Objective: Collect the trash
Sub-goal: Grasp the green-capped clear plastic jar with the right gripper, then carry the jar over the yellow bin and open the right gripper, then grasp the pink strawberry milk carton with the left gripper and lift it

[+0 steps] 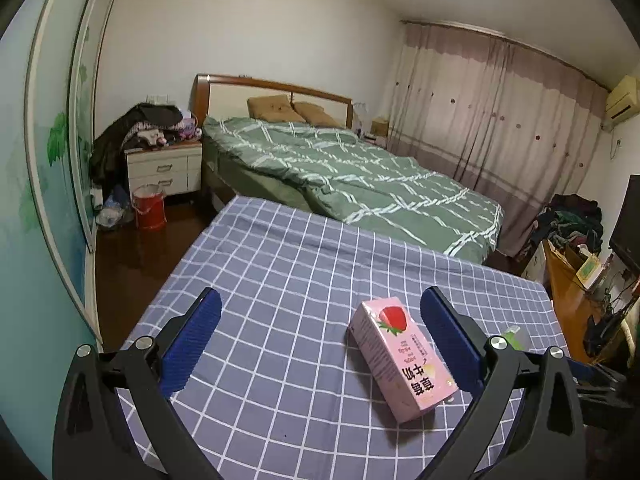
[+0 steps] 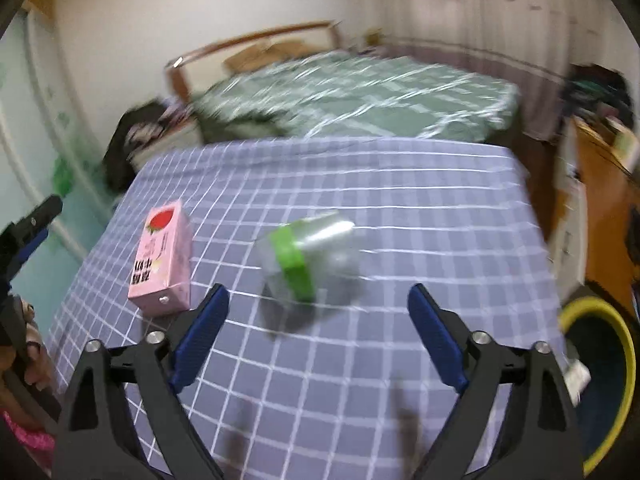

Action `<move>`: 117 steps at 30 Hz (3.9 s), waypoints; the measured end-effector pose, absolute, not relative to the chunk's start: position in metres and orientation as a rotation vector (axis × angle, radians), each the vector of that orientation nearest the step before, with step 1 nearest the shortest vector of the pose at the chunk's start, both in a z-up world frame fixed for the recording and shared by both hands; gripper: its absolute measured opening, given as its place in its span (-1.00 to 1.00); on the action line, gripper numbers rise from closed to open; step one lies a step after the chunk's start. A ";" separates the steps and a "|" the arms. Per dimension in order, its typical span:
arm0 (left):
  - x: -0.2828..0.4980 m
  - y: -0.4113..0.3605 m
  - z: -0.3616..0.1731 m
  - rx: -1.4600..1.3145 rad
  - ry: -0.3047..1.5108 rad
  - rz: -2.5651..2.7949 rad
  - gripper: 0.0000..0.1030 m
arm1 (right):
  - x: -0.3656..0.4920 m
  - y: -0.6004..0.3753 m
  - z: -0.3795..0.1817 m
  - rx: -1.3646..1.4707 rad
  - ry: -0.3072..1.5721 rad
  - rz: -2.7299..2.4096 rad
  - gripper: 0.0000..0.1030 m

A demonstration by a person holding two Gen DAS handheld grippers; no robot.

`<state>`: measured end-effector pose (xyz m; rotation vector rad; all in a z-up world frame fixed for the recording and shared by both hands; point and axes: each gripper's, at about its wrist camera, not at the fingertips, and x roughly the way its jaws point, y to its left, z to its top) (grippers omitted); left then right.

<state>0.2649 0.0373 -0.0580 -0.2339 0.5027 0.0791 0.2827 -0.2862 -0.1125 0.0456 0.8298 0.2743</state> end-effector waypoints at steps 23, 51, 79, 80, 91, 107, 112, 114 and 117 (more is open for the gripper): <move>0.283 0.012 -0.082 -0.158 0.573 0.054 0.90 | 0.314 -0.298 -0.137 0.064 0.824 0.312 0.42; 0.279 -0.001 -0.079 -0.116 0.571 0.028 0.90 | 0.195 -0.536 -0.116 0.472 0.592 -0.605 0.43; 0.303 -0.064 -0.105 -0.053 0.763 -0.094 0.90 | 0.197 -0.527 -0.123 0.485 0.583 -0.545 0.85; 0.307 -0.071 -0.107 -0.038 0.777 -0.087 0.90 | 0.197 -0.526 -0.123 0.484 0.584 -0.535 0.85; 0.335 -0.056 -0.134 -0.042 0.947 0.001 0.90 | 0.201 -0.518 -0.120 0.483 0.586 -0.465 0.85; 0.350 0.006 -0.094 0.105 0.945 -0.083 0.90 | 0.201 -0.517 -0.120 0.498 0.598 -0.437 0.85; 0.381 -0.013 -0.110 0.210 1.015 -0.169 0.90 | 0.202 -0.517 -0.122 0.500 0.600 -0.433 0.85; 0.389 -0.018 -0.114 0.246 1.025 -0.174 0.90 | 0.202 -0.517 -0.122 0.503 0.601 -0.431 0.85; 0.397 -0.025 -0.122 0.287 1.048 -0.159 0.85 | 0.203 -0.517 -0.122 0.506 0.598 -0.430 0.85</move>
